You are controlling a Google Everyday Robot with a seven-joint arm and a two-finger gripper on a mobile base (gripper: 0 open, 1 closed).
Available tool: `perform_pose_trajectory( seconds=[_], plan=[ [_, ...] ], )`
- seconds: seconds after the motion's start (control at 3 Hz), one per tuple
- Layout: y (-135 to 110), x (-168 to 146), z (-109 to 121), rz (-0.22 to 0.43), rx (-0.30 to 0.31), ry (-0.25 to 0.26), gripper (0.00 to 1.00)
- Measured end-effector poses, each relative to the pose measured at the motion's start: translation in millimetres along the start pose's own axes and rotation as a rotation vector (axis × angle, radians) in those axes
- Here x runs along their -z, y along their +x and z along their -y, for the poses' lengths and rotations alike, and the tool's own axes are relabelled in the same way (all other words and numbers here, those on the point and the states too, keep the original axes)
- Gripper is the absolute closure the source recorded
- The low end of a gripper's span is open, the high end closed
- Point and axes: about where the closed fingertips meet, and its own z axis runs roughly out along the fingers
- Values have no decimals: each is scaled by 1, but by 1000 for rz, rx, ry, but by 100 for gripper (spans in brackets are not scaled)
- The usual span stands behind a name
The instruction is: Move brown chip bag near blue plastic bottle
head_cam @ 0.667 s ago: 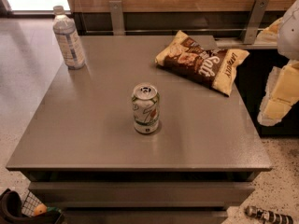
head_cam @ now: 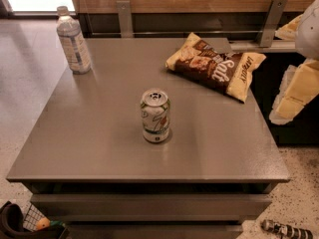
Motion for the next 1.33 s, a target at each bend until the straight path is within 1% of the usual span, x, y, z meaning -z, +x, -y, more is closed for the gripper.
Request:
perform_pose_trajectory(
  seconds=[0.33,0.67,1.0,1.33],
  plan=[
    [-4,-17,36,99,-67,61,0],
    [-10,-38,65,165,-127,89,0],
    [-19,-57,89,216,-189,115,0],
    [-28,-71,101,296,-260,121,0]
  ],
)
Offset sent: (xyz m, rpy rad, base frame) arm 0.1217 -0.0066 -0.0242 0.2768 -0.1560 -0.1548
